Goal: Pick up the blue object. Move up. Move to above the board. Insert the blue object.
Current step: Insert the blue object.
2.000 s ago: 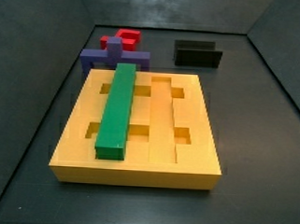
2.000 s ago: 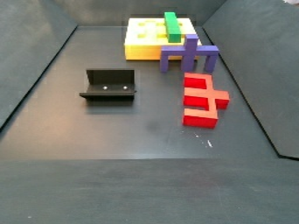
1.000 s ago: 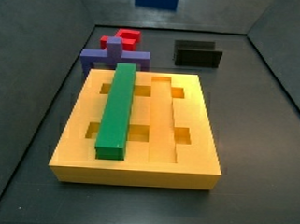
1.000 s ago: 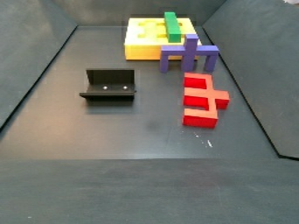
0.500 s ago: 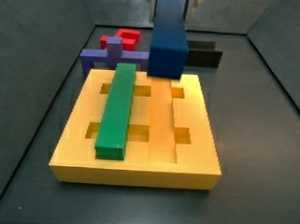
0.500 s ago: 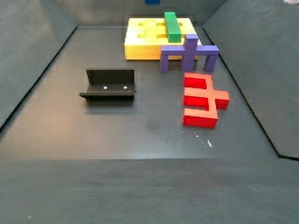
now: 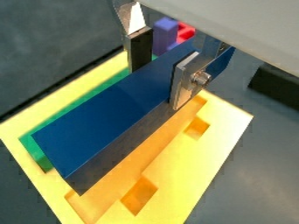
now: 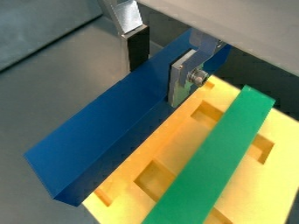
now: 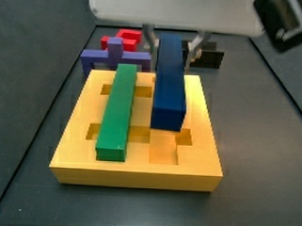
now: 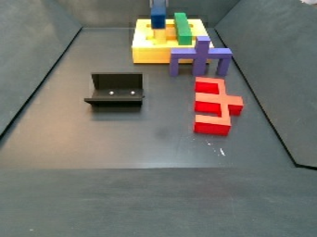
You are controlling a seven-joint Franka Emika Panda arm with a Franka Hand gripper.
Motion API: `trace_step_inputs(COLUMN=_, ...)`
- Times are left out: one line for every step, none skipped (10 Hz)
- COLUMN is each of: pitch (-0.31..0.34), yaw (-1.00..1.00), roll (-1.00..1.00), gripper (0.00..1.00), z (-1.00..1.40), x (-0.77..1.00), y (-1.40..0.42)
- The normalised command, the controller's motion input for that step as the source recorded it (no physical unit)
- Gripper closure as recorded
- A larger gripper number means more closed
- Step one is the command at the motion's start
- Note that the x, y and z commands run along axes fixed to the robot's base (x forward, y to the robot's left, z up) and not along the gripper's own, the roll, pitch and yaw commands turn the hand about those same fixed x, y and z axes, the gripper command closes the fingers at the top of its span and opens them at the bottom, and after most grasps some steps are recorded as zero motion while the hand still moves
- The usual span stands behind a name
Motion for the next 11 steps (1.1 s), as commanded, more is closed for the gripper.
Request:
trace_step_inputs(pitch=-0.11, yaw=0.0, roll=-0.03, gripper=1.0, z=-0.31, x=0.0, y=-0.08)
trace_step_inputs(pitch=-0.039, yaw=0.0, roll=-0.05, gripper=1.0, z=-0.09, x=0.0, y=0.0)
trace_step_inputs(pitch=0.0, yaw=0.0, roll=0.0, gripper=1.0, z=-0.03, x=0.01, y=0.0)
trace_step_inputs(pitch=0.0, yaw=0.0, roll=0.02, gripper=1.0, z=-0.17, x=0.06, y=-0.17)
trace_step_inputs(pitch=0.0, yaw=0.02, roll=0.02, gripper=1.0, z=-0.23, x=0.07, y=-0.17)
trace_step_inputs(pitch=0.0, yaw=0.02, roll=0.02, gripper=1.0, z=-0.29, x=0.09, y=-0.14)
trace_step_inputs(pitch=-0.016, yaw=0.0, roll=0.01, gripper=1.0, z=-0.31, x=0.12, y=-0.09)
trace_step_inputs(pitch=-0.01, yaw=0.0, roll=0.0, gripper=1.0, z=-0.25, x=0.06, y=-0.07)
trace_step_inputs(pitch=-0.017, yaw=0.0, roll=0.0, gripper=1.0, z=-0.24, x=0.03, y=-0.05)
trace_step_inputs(pitch=0.0, yaw=0.0, roll=0.02, gripper=1.0, z=-0.21, x=0.01, y=-0.04)
trace_step_inputs(pitch=0.0, yaw=0.05, roll=0.1, gripper=1.0, z=-0.09, x=-0.03, y=0.0)
